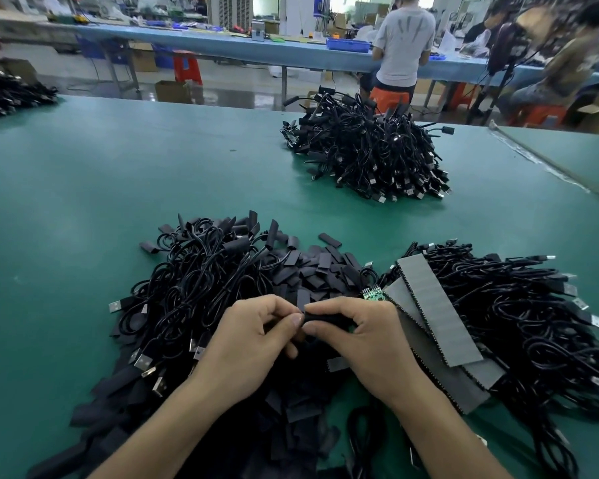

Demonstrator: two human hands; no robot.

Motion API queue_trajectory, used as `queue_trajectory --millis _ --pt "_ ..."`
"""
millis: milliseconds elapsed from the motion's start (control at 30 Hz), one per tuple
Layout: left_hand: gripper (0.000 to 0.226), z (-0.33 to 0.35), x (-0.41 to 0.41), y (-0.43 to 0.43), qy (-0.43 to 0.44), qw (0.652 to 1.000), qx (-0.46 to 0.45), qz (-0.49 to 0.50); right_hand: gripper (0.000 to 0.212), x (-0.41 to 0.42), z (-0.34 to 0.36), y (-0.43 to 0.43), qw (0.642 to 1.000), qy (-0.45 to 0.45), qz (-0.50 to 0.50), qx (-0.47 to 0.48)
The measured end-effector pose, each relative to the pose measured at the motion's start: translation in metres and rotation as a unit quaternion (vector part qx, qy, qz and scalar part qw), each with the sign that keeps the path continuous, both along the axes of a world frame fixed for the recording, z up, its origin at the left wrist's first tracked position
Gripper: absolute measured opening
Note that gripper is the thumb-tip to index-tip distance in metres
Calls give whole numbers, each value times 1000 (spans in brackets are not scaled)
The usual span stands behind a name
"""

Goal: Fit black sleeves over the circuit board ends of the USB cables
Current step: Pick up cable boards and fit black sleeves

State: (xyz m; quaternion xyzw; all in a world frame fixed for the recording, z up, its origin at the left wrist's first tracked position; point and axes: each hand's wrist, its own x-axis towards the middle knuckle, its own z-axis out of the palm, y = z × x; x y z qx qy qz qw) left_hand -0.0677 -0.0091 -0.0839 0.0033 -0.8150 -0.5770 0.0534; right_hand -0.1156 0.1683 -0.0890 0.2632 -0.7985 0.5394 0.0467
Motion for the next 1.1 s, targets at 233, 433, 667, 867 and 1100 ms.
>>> queue_trajectory --millis 233,433,667,867,1100 --pt "12 5 1 1 -15 998 51 -18 23 3 1 0 1000 2 -4 -4" --pt "13 3 1 1 -8 997 65 27 34 6 3 -1 998 29 -62 4" --pt "14 2 0 3 -20 995 88 49 32 7 7 1 991 -6 -115 -73" --pt "14 2 0 3 -30 995 88 47 31 9 6 -2 993 -48 -82 -70" --pt "7 11 6 7 42 998 13 46 18 3 17 1 981 -104 -46 -160"
